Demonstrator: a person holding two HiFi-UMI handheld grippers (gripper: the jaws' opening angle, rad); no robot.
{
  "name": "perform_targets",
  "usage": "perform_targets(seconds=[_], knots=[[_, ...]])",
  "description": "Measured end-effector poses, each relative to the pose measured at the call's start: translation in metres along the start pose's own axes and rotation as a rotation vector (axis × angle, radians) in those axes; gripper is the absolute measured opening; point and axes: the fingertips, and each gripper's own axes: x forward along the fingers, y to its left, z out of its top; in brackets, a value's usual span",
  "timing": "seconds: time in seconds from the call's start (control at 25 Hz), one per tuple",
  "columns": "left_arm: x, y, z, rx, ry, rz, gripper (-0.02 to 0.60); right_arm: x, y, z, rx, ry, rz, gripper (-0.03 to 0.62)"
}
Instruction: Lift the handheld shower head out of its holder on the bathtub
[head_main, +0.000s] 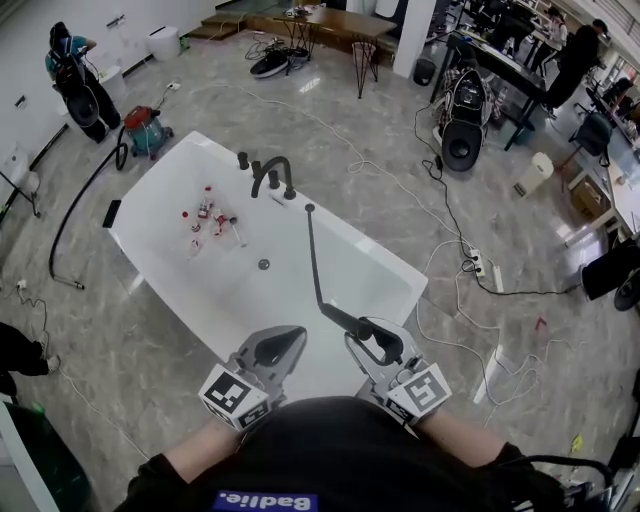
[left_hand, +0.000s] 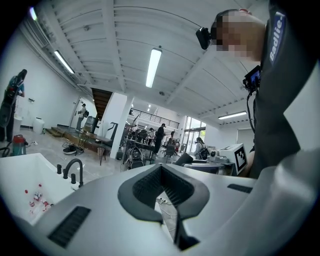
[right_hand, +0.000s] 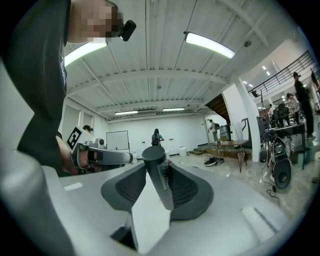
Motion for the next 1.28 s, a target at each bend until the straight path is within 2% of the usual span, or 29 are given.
perform_targets(seconds=[0.28, 0.52, 0.96, 1.12, 1.28], knots=[[-0.005, -0.015, 0.001, 0.007, 0.001, -0.028, 0.0, -0.015, 0.027, 0.01, -0.032, -0.011, 0.021, 0.13], [-0.002, -0.025, -0.007, 0.011, 0.015, -0.06, 0.0, -0.009, 0.034, -0.008, -0.022, 0.015, 0.004, 0.13], [-0.002, -0.021, -0.005, 0.015, 0.041, -0.034, 0.0, 0.002, 0.03, -0.014, -0.004, 0.014, 0.002, 0.13], [-0.004, -0.025, -0.009, 0.018, 0.027, -0.059, 0.0, 0.004, 0.03, -0.014, 0.003, 0.016, 0.004, 0.13], [-0.005, -0.024, -0.006, 0.013, 0.043, -0.038, 0.0, 0.004, 0.028, -0.015, 0.014, 0.02, -0.003, 0.13]])
